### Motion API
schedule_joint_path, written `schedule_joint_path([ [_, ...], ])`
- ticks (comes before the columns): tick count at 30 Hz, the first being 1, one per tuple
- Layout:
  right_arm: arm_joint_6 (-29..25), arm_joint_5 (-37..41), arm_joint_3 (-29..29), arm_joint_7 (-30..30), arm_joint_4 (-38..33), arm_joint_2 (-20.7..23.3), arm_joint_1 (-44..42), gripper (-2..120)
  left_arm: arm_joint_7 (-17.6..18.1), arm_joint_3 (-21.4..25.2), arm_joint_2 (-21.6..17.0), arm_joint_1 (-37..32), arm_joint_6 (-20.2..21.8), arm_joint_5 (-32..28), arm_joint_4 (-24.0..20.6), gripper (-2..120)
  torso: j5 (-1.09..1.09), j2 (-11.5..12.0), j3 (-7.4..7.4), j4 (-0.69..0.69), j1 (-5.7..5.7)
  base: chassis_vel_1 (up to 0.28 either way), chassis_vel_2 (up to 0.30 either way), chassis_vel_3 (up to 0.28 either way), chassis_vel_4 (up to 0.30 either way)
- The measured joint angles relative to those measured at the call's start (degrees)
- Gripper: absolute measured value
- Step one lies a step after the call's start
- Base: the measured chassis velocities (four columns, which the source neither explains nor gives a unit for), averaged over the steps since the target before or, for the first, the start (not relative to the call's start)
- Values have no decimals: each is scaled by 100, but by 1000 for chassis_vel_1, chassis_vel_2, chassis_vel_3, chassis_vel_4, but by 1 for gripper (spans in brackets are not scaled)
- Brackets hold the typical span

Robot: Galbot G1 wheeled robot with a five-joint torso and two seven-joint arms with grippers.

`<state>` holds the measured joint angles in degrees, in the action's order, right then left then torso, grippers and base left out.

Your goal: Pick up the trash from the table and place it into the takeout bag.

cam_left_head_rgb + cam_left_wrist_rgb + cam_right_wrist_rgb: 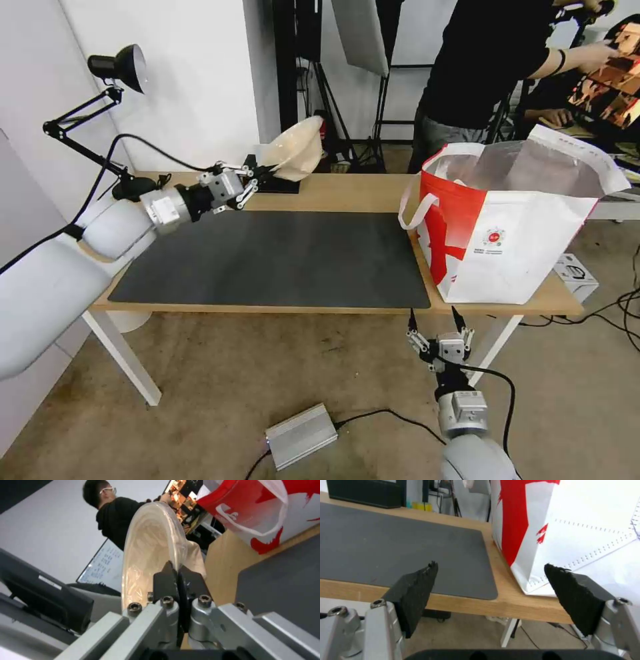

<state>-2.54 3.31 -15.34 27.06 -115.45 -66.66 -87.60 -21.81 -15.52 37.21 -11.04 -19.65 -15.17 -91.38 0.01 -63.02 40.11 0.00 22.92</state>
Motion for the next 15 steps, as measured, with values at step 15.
schedule_joint_path([
  [15, 0, 0, -105, -1, -111, -31, -100, 86, -17, -1014, 868, 1318, -5, -7, 687, 0, 0, -1, 0, 0, 0, 0, 0, 0, 0],
])
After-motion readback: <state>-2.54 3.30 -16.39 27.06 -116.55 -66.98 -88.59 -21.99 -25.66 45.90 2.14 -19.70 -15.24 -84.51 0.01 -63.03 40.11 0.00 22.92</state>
